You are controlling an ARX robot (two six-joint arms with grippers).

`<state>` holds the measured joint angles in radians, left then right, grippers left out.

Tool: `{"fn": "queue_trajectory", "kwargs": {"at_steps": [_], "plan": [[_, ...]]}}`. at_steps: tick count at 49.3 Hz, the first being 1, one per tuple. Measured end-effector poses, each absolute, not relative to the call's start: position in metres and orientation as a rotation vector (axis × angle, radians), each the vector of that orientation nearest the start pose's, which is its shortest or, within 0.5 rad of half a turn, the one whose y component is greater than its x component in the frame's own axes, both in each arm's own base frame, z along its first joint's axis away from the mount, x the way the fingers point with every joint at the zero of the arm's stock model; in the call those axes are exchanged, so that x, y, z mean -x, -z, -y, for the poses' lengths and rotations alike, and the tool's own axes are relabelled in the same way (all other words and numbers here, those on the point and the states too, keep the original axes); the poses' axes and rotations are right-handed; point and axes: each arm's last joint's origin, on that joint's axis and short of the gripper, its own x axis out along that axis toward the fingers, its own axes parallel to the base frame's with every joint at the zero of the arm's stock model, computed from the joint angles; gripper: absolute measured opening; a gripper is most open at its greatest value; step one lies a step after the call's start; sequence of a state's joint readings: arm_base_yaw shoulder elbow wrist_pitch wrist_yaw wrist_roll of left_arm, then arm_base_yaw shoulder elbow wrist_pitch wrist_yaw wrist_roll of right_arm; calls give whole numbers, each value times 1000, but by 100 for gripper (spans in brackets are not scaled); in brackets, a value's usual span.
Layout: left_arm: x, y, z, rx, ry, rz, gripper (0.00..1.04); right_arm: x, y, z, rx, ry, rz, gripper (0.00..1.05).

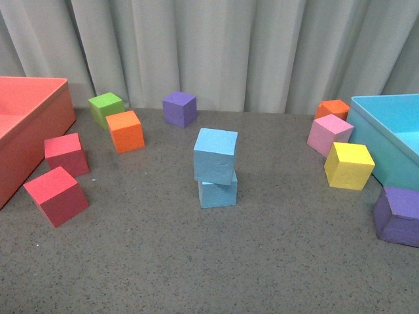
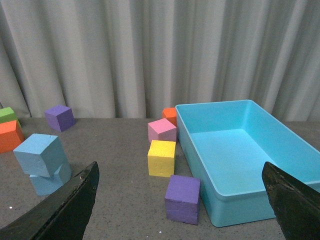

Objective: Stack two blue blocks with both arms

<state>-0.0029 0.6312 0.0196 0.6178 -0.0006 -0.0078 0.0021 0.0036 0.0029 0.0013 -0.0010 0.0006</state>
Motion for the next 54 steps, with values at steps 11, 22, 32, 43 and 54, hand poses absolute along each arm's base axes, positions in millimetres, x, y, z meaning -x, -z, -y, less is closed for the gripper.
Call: {"fn": "queue_trajectory", "kwargs": {"at_steps": [11,22,32,43,54], "plan": [[-129,-172,0,8,2,17,4,-98,-164,0,-1,-3,1,95],[-121,-173,0,8,3,22,4,-98,-164,0,-1,-3,1,95],[-115,-174,0,8,3,23,4,-98,-164,0,-1,-3,1,95],[-111,-173,0,7,2,23,4,-98,-164,0,-1,-3,1,95],[-106,-172,0,8,2,17,4,-98,-164,0,-1,-3,1,95]]}}
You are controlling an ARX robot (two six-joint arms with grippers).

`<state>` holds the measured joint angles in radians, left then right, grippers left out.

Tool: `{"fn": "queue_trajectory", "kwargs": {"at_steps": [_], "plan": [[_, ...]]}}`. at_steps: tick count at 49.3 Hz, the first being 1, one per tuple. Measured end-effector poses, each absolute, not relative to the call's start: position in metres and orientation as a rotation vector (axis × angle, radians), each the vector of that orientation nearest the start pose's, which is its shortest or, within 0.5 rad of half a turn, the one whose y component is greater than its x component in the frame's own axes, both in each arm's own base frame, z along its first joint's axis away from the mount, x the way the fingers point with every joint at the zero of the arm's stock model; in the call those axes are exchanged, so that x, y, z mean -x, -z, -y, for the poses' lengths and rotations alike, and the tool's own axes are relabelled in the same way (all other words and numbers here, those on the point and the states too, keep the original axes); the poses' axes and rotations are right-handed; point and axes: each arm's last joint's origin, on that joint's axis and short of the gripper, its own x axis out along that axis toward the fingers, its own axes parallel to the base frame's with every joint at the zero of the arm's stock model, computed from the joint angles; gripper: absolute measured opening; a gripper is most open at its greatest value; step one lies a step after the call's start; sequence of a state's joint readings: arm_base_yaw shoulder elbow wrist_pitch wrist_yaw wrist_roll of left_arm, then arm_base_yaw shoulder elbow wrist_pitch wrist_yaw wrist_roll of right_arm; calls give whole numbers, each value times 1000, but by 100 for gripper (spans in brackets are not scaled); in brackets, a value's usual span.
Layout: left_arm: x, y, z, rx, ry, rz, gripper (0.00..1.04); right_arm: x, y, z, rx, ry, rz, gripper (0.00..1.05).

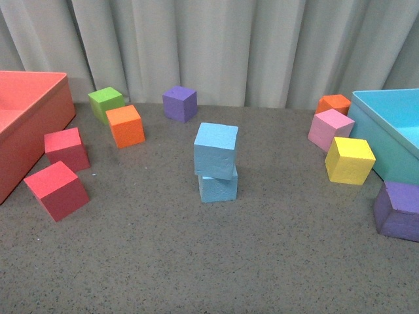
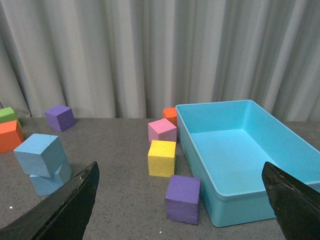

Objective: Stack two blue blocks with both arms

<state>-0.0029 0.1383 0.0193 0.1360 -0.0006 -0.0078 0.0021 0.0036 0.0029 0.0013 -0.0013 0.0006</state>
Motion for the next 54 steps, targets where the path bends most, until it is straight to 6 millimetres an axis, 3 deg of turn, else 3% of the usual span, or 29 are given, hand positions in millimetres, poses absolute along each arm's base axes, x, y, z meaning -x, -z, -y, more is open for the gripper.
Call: {"fn": "queue_trajectory", "kwargs": {"at_steps": [13,16,27,38,54], "plan": [[-97,-170,0,7,3,16,4,-98,-164,0,-1,-3,1,95],[-97,-170,0,8,2,16,9,-98,-164,0,-1,-3,1,95],[-97,-170,0,8,2,17,61,-98,-164,0,-1,-3,1,95],[-97,-170,0,7,2,17,100,-98,-164,0,-1,-3,1,95],[-97,-170,0,5,3,17,98,-98,-164,0,-1,-3,1,95]]}}
